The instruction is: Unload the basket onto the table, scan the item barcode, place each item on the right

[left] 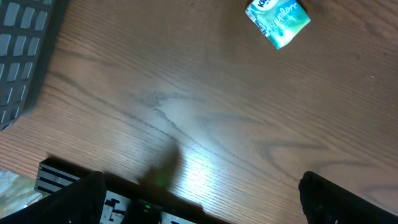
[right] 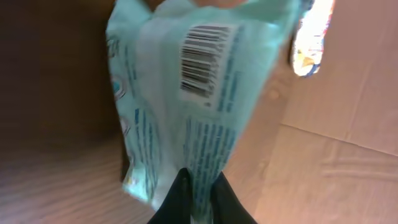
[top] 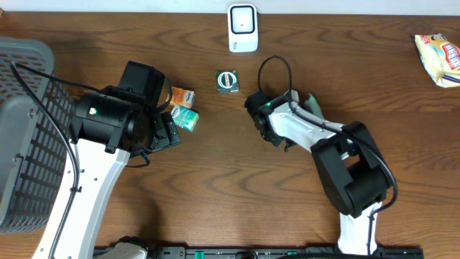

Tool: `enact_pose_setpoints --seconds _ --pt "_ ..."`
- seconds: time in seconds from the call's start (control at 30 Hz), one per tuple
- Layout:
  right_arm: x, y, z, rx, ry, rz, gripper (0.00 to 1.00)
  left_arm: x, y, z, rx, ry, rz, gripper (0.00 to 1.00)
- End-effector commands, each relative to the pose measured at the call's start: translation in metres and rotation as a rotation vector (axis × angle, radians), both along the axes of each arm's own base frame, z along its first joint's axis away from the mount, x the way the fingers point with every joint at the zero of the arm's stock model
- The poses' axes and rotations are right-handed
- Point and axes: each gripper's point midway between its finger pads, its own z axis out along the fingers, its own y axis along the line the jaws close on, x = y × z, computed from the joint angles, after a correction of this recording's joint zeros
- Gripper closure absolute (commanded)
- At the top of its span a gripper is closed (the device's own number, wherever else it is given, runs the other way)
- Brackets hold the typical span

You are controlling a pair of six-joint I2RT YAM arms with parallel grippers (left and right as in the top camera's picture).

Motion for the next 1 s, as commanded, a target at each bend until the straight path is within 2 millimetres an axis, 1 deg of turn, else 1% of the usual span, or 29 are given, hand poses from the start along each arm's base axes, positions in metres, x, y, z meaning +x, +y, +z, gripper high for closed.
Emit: enact_pose_setpoints --seconds 0.0,0.1,0.2,0.3,0.33,0.4,0.47,0.57,0.67,0.73,0.77,0.83,0.9,0.97 --pt "-0.009 0.017 -0.007 0.013 0.051 0.05 0.9 0.0 0.002 0.002 -0.001 -0.008 0.014 0.02" --pt "-0.017 0.034 -0.007 0.012 0.06 0.093 0.87 0.0 0.002 0.002 -0.001 -0.008 0.014 0.02" --pt "-0.029 0.054 -0.013 0.041 0.101 0.137 0.84 0.0 0.002 0.002 -0.001 -0.008 0.014 0.02" --pt "-0.043 0.078 -0.023 0.116 0.145 0.165 0.71 0.0 0.002 0.002 -0.001 -0.008 0.014 0.02" --pt "-0.046 0.083 -0.024 0.136 0.149 0.162 0.69 0.0 0.002 0.002 -0.001 -0.008 0.014 0.03" --pt "-0.051 0.092 -0.024 0.184 0.135 0.131 0.71 0.0 0.002 0.002 -0.001 -0.008 0.014 0.02" --pt "-0.052 0.097 -0.02 0.224 0.12 0.087 0.73 0.0 0.002 0.002 -0.001 -0.008 0.014 0.02" --pt "-0.046 0.096 -0.009 0.255 0.132 0.045 0.72 0.0 0.002 0.002 -0.001 -0.008 0.014 0.02" --pt "-0.033 0.085 0.005 0.294 0.132 -0.026 0.7 0.0 0.002 0.002 -0.001 -0.008 0.014 0.03" --pt "-0.022 0.074 0.008 0.359 0.135 -0.095 0.64 0.0 0.002 0.002 -0.001 -0.008 0.014 0.02" --pt "-0.018 0.07 0.007 0.397 0.154 -0.121 0.6 0.0 0.002 0.002 -0.001 -0.008 0.014 0.02" --pt "-0.014 0.062 -0.001 0.518 0.247 -0.152 0.5 0.0 0.002 0.002 -0.001 -0.008 0.014 0.03" --pt "-0.013 0.058 -0.009 0.64 0.355 -0.141 0.47 0.0 0.002 0.002 -0.001 -0.008 0.014 0.02" --pt "-0.013 0.053 -0.013 0.767 0.431 -0.141 0.45 0.0 0.002 0.002 -0.001 -0.008 0.014 0.02"
